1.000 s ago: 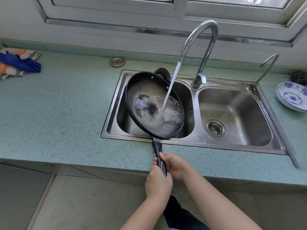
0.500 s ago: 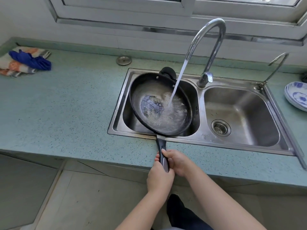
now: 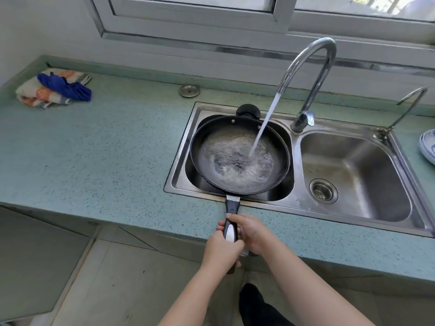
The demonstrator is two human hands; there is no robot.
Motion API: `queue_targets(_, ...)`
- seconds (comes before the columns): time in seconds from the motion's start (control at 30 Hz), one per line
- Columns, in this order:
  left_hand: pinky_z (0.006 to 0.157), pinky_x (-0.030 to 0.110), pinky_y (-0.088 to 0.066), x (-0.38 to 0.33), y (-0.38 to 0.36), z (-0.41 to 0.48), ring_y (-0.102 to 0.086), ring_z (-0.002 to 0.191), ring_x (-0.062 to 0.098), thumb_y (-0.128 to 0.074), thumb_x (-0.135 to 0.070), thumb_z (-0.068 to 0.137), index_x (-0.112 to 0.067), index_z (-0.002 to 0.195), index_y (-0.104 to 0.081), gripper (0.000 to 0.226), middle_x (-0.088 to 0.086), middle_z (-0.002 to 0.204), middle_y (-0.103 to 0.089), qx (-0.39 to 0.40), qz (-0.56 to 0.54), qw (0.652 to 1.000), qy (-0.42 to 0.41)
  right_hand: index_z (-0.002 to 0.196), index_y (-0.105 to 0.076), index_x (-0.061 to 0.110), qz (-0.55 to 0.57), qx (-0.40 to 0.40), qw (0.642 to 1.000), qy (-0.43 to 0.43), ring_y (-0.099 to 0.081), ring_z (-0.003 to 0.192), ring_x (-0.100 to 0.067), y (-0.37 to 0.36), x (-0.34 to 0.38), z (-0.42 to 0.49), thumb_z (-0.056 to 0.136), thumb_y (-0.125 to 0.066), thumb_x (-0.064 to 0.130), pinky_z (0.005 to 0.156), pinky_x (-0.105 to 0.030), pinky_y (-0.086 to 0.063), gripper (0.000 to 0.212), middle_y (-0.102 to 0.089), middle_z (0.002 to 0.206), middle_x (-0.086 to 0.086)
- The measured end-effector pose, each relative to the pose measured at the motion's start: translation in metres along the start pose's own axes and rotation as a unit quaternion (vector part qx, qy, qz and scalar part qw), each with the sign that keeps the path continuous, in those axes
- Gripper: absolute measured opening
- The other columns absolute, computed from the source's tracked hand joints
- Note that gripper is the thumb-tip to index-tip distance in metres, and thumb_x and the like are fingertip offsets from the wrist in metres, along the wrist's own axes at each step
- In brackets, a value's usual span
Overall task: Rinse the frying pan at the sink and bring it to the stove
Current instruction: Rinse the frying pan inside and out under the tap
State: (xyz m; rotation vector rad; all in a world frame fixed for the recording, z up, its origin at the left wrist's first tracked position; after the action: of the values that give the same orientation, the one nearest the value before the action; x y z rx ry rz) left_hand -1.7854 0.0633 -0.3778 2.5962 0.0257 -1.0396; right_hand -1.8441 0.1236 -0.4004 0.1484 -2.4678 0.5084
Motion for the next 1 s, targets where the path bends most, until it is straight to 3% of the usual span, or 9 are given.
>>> queue_targets(0.13, 0.082, 0.034, -0.05, -0.008, 0.006, 0.0, -0.062, 0.1, 0.028, -0.055, -0.021, 0.082, -0.012, 0.117, -0.051, 0.037, 0.008, 0.108, -0.065, -0.07, 0.142, 0.987, -0.022, 0.094, -0.05, -0.002, -0.019, 0.003, 1.0, -0.004, -0.069, 0.064, -0.021, 0.0, -0.001, 0.002, 0.091, -0.053, 0.006, 0.067, -0.034, -0.057, 0.009, -0.073, 0.068, -0.011)
queue_targets(0.23, 0.087, 0.034, -0.049, -0.009, 0.005, 0.003, -0.059, 0.109, 0.03, -0.053, -0.015, 0.084, -0.009, 0.124, -0.046, 0.041, 0.011, 0.117, -0.063, -0.07, 0.182, 0.981, -0.001, 0.085, -0.055, -0.003, -0.01, 0.011, 1.0, -0.005, -0.066, 0.07, -0.024, -0.005, 0.001, 0.001, 0.092, -0.049, 0.003, 0.072, -0.034, -0.055, 0.011, -0.069, 0.076, -0.015)
queue_targets(0.3, 0.08, 0.031, -0.05, -0.009, 0.004, 0.006, -0.063, 0.102, 0.031, -0.052, -0.011, 0.08, -0.008, 0.116, -0.052, 0.036, 0.014, 0.11, -0.066, -0.053, 0.165, 0.985, 0.007, 0.081, -0.059, -0.006, 0.027, 0.032, 0.999, -0.027, -0.069, 0.063, -0.019, -0.012, -0.002, 0.002, 0.093, -0.044, 0.002, 0.061, -0.026, -0.058, 0.021, -0.07, 0.069, -0.015)
queue_targets(0.37, 0.066, 0.03, -0.053, -0.008, 0.004, 0.008, -0.068, 0.08, 0.032, -0.051, -0.008, 0.075, -0.009, 0.1, -0.055, 0.025, 0.015, 0.093, -0.069, -0.039, 0.107, 0.993, 0.001, 0.08, -0.059, -0.005, 0.058, 0.042, 0.996, -0.055, -0.069, 0.057, -0.014, -0.017, -0.004, 0.003, 0.094, -0.04, 0.003, 0.052, -0.02, -0.056, 0.025, -0.071, 0.06, -0.011)
queue_targets(0.47, 0.041, 0.019, -0.046, -0.006, 0.011, 0.009, -0.06, 0.042, 0.018, -0.051, -0.008, 0.076, -0.011, 0.087, -0.053, 0.012, 0.008, 0.07, -0.063, -0.031, 0.062, 0.997, -0.021, 0.076, -0.057, -0.002, 0.046, 0.036, 0.997, -0.047, -0.069, 0.054, -0.01, -0.02, -0.002, 0.007, 0.095, -0.039, 0.001, 0.05, -0.019, -0.055, 0.026, -0.07, 0.055, -0.008)
queue_targets(0.53, 0.036, 0.015, -0.041, -0.003, 0.015, 0.008, -0.056, 0.033, 0.011, -0.052, -0.008, 0.076, -0.013, 0.084, -0.053, 0.01, 0.003, 0.066, -0.059, -0.026, 0.04, 0.998, -0.033, 0.073, -0.054, -0.001, 0.023, 0.026, 0.999, -0.023, -0.068, 0.054, -0.012, -0.02, 0.0, 0.008, 0.094, -0.04, -0.002, 0.051, -0.021, -0.056, 0.026, -0.067, 0.061, -0.012)
queue_targets(0.73, 0.035, 0.016, -0.038, -0.001, 0.006, 0.01, -0.049, 0.024, 0.009, -0.053, 0.002, 0.075, -0.016, 0.065, -0.05, 0.021, 0.003, 0.053, -0.053, 0.002, -0.045, 0.998, -0.045, 0.089, -0.05, -0.002, -0.034, -0.013, 0.998, 0.043, -0.068, 0.052, -0.013, -0.005, 0.006, 0.012, 0.091, -0.05, -0.001, 0.048, -0.024, -0.055, 0.002, -0.06, 0.077, -0.016)
queue_targets(0.87, 0.036, 0.017, -0.037, 0.001, -0.003, 0.012, -0.045, 0.026, 0.013, -0.051, 0.001, 0.064, -0.011, 0.061, -0.051, 0.013, 0.001, 0.04, -0.047, 0.034, -0.115, 0.992, -0.038, 0.106, -0.045, -0.003, 0.043, -0.022, 0.998, 0.03, -0.068, 0.056, -0.019, 0.003, 0.005, 0.011, 0.097, -0.043, 0.015, 0.047, -0.027, -0.055, 0.02, -0.061, 0.08, -0.017)
queue_targets(1.0, 0.036, 0.017, -0.035, 0.0, -0.012, 0.012, -0.041, 0.028, 0.015, -0.048, -0.005, 0.051, -0.008, 0.059, -0.046, 0.009, 0.002, 0.038, -0.043, 0.074, -0.176, 0.981, -0.023, 0.11, -0.046, -0.007, 0.12, 0.007, 0.993, -0.017, -0.063, 0.075, -0.025, 0.003, 0.0, 0.009, 0.1, -0.032, 0.028, 0.059, -0.033, -0.053, 0.039, -0.061, 0.087, -0.017)
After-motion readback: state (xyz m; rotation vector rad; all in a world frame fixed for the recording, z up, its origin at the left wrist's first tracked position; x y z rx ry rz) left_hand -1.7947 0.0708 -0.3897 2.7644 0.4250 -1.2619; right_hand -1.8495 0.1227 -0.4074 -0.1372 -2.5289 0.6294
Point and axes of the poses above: each hand's wrist, its own z-axis towards the middle knuckle, its own y-axis out of the back of the hand, x = y × z, the point moved 10 cm from there along z, towards the middle knuckle
